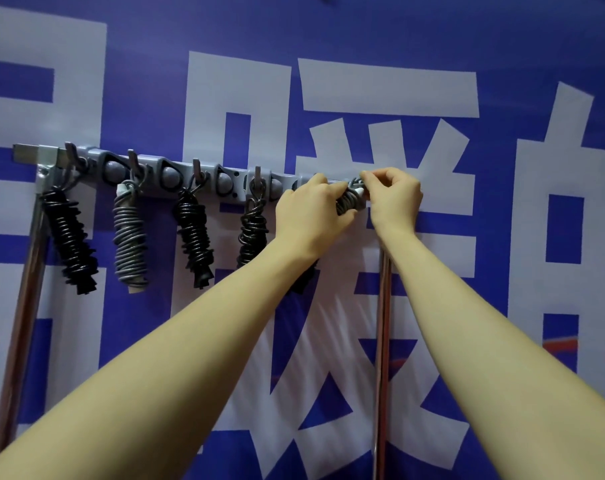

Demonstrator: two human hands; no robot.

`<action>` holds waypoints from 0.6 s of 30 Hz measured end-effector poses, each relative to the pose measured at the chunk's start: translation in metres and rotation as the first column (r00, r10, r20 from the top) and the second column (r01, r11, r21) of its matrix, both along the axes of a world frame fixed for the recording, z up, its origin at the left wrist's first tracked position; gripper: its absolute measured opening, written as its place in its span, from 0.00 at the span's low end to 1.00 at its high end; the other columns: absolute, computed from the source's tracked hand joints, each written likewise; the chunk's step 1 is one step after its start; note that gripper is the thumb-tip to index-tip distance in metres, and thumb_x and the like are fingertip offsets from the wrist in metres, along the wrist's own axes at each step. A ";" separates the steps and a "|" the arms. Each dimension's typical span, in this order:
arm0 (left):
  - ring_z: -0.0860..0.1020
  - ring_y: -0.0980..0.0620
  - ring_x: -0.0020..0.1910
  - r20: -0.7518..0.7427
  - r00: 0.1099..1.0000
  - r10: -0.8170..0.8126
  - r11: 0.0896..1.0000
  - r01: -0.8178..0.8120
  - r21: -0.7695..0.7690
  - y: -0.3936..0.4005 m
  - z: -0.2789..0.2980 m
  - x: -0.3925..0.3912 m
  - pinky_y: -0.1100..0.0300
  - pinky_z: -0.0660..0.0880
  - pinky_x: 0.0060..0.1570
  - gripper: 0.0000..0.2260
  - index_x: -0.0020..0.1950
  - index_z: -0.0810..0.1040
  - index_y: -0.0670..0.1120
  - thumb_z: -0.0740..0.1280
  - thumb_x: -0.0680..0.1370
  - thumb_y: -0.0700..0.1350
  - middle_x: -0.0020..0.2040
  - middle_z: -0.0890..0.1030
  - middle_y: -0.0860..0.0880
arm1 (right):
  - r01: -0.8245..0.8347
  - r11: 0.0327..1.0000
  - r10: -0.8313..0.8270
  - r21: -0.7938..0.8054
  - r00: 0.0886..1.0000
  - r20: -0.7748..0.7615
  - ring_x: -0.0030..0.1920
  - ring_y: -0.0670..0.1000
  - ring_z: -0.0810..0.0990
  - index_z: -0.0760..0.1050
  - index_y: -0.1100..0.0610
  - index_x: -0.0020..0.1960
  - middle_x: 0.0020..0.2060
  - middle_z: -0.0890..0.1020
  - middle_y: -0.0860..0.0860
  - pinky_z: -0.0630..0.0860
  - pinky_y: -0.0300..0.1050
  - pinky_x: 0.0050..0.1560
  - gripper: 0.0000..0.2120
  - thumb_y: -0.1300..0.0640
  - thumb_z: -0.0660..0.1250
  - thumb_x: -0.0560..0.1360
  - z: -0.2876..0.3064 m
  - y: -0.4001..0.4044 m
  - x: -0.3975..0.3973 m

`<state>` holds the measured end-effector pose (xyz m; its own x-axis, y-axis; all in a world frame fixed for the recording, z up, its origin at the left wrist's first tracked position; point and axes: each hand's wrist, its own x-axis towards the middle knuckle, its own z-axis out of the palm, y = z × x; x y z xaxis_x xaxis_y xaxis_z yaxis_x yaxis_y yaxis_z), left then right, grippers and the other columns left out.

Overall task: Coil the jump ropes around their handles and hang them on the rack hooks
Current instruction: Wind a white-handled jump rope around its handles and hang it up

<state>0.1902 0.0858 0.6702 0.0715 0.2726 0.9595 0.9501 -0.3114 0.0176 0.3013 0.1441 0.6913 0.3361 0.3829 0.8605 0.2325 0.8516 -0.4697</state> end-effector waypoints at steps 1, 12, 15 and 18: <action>0.76 0.47 0.53 0.001 1.000 0.006 1.000 -0.006 -0.014 0.000 0.000 0.000 0.58 0.62 0.45 0.17 0.66 0.77 0.52 0.65 0.78 0.54 0.52 0.76 0.48 | 0.017 1.000 -0.017 0.010 1.000 0.021 0.40 0.49 0.79 0.81 0.61 0.45 0.38 0.81 0.52 0.72 0.28 0.36 0.06 0.58 0.68 0.76 -0.002 0.000 0.000; 0.75 0.40 0.50 -0.107 0.958 0.267 0.964 -0.264 0.041 0.031 -0.036 0.011 0.51 0.68 0.51 0.26 0.68 0.72 0.41 0.69 0.75 0.52 0.53 0.77 0.40 | 0.043 0.999 -0.042 -0.006 0.990 0.134 0.49 0.52 0.80 0.81 0.59 0.52 0.47 0.82 0.53 0.77 0.45 0.48 0.10 0.54 0.68 0.77 -0.011 0.013 0.003; 0.76 0.42 0.36 -0.040 0.953 0.300 0.936 -0.286 0.205 0.048 -0.051 0.010 0.55 0.71 0.38 0.26 0.58 0.80 0.39 0.78 0.65 0.51 0.40 0.78 0.41 | 0.042 0.999 -0.043 0.015 0.992 0.116 0.48 0.51 0.80 0.81 0.59 0.51 0.45 0.81 0.51 0.78 0.47 0.48 0.09 0.54 0.68 0.76 -0.013 0.016 0.002; 0.75 0.42 0.36 -0.031 0.966 0.258 0.939 -0.243 0.244 0.054 -0.061 0.015 0.55 0.71 0.38 0.25 0.57 0.80 0.38 0.77 0.65 0.50 0.39 0.77 0.42 | 0.031 0.999 -0.034 0.025 0.994 0.103 0.47 0.51 0.80 0.81 0.58 0.49 0.43 0.80 0.48 0.79 0.51 0.49 0.08 0.54 0.69 0.76 -0.012 0.019 0.001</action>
<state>0.2054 0.1402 0.6097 0.0913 0.0553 0.9943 0.9948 -0.0508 -0.0885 0.3023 0.1632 0.6788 0.2569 0.3523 0.8999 0.3065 0.8534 -0.4216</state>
